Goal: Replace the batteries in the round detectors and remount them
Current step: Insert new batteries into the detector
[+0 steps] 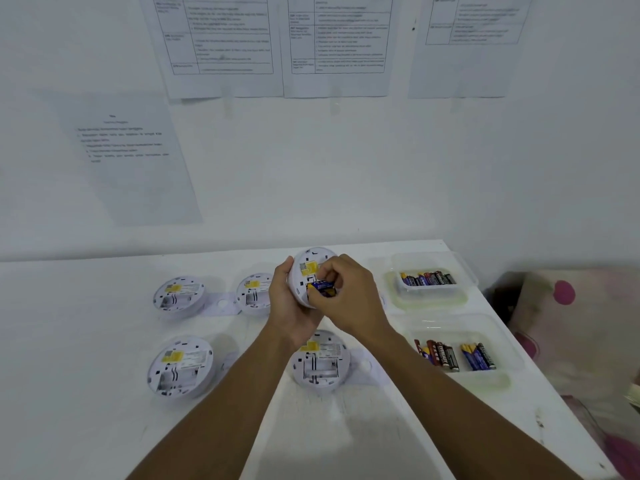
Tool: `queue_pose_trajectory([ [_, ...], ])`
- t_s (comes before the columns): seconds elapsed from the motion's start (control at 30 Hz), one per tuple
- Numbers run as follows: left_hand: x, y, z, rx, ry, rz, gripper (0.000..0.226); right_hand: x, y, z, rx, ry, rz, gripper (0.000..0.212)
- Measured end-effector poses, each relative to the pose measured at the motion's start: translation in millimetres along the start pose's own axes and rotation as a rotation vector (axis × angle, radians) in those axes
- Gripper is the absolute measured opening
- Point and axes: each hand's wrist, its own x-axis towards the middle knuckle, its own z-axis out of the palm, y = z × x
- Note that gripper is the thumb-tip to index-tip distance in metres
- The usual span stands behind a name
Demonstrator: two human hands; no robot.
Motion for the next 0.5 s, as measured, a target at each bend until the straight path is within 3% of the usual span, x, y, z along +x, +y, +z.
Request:
queue_pose_trajectory([
  [0.33,-2.9,-3.6,-5.7,0.042,-0.016,0.014,0.053,-2.6,-6.9,5.2,-0.069,-0.001,0.008,0.018],
  [0.5,-3.3,0.3,-7.4,0.0,0.008,0.022,0.054,-5.5,-3.6,1.0,-0.014,-0.115,-0.066,0.018],
])
